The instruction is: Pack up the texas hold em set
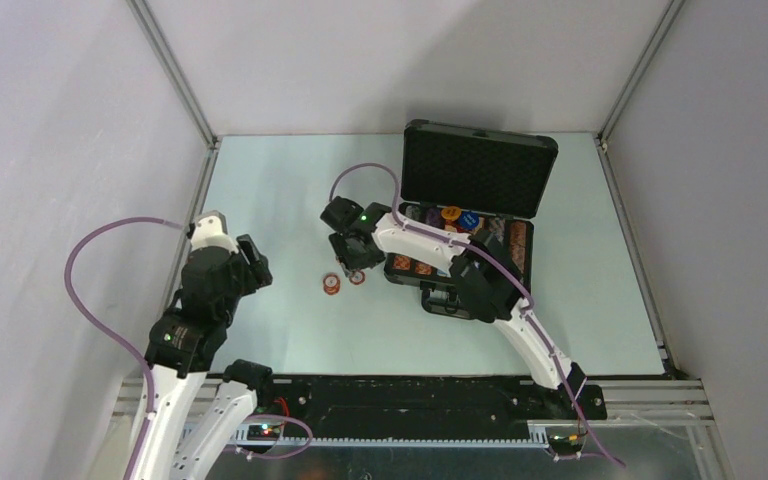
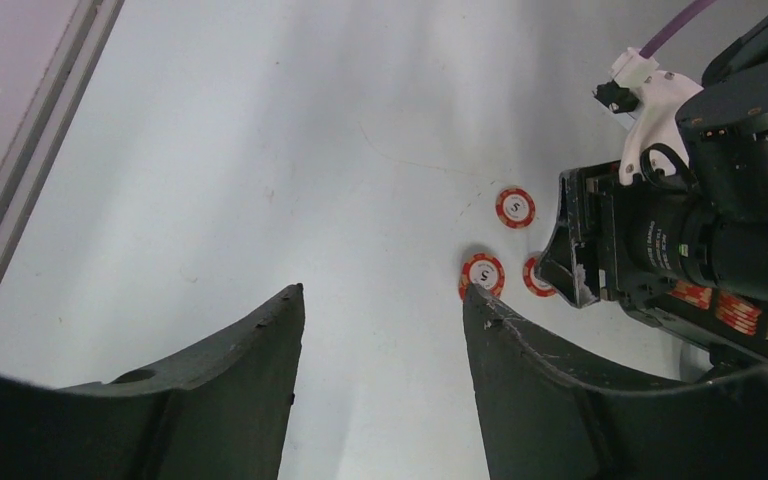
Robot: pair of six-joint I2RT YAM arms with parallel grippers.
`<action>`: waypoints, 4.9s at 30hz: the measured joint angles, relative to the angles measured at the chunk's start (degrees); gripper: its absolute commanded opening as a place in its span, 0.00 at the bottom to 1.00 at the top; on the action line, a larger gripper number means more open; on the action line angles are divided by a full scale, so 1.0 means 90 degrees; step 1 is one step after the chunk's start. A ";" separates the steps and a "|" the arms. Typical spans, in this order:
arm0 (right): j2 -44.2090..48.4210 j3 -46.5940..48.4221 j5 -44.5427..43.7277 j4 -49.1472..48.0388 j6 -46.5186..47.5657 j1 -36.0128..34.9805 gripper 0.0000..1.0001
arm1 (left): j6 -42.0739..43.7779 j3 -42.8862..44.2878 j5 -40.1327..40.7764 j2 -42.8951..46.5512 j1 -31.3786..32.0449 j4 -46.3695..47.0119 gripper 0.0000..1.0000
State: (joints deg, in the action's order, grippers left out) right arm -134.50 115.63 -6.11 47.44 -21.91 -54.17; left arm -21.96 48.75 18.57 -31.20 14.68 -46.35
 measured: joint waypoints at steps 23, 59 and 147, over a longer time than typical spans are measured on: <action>-0.0248 0.0180 -0.0112 0.0155 0.0012 -0.0192 0.52 | 0.0005 -0.0029 0.0075 -0.0112 0.0000 -0.0005 0.66; -0.0384 0.0357 -0.0542 0.0180 0.0097 -0.0430 0.50 | 0.0007 -0.0029 0.0075 -0.0117 0.0000 -0.0005 0.66; -0.0821 0.1156 -0.0321 0.0364 0.0231 -0.0163 0.40 | 0.0012 -0.0032 0.0075 -0.0160 0.0000 -0.0002 0.67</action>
State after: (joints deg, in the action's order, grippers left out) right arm -141.88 126.04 -8.99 50.72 -19.84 -55.64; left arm -21.85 48.47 19.25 -32.64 14.68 -46.37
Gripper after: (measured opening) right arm 0.443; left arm 0.668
